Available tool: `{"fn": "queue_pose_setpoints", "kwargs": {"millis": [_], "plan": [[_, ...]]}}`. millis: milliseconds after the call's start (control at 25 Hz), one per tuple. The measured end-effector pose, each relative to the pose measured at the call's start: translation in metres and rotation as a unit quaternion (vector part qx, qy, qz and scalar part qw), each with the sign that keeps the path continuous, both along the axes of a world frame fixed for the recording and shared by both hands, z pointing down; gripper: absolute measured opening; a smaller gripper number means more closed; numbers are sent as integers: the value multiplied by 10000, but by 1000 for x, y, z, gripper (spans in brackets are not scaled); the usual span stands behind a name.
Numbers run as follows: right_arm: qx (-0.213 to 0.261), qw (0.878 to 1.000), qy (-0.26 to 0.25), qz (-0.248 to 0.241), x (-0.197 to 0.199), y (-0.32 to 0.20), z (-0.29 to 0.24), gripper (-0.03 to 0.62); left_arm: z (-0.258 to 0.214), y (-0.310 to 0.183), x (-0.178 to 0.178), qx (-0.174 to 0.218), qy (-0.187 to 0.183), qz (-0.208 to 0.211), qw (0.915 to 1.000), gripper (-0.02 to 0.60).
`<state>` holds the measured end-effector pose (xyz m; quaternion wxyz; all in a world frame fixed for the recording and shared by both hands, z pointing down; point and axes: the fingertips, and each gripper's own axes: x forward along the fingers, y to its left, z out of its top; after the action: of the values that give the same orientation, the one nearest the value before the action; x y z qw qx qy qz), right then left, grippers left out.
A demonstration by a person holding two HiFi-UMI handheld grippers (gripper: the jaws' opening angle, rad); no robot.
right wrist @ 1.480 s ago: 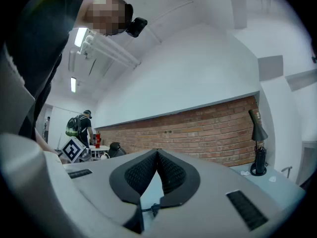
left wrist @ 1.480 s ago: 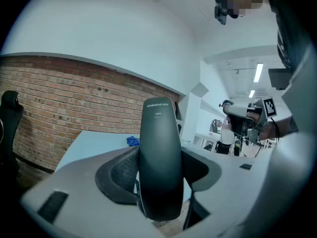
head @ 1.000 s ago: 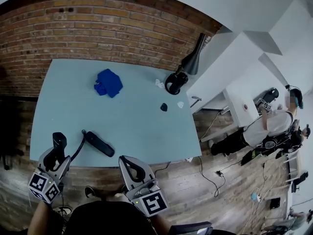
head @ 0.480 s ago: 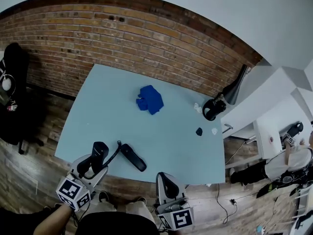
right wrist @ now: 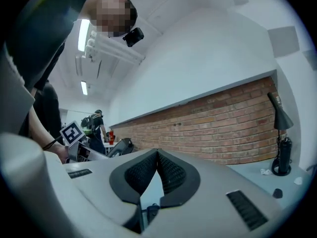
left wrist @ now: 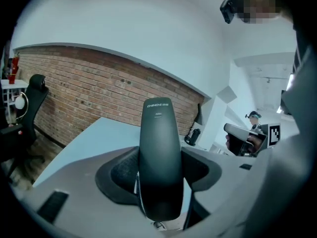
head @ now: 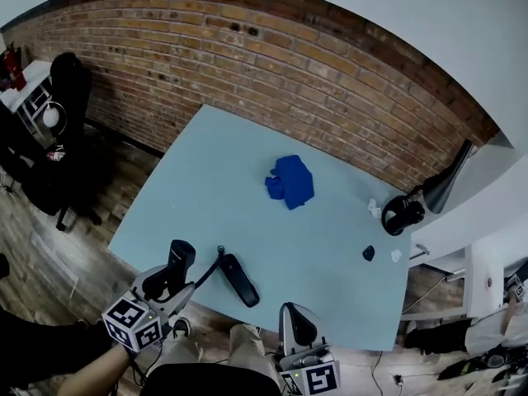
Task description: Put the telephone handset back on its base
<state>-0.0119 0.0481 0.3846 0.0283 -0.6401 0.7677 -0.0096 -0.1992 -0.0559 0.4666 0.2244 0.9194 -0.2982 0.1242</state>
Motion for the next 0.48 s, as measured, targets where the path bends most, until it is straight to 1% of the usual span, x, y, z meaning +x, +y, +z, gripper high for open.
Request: {"fn": "queue_pose_setpoints", "kwargs": {"millis": [120,200,360,480], "plan": [[-91,9991,-107,-403,27,-9,9,14,15,3,6,-186,-189,-452,9986,277],[-132,9976,-120,-668,41,-15,12,14,24,3,7,-388,-239,-781,9959,277],[-184,9939,-174,-1076,62,-22,15,14,35,11,9,-877,-67,-1363,9867,277],[-201,9915,-247,-1262,75,-24,18,14,41,17,16,-1113,-27,-1623,9804,277]]}}
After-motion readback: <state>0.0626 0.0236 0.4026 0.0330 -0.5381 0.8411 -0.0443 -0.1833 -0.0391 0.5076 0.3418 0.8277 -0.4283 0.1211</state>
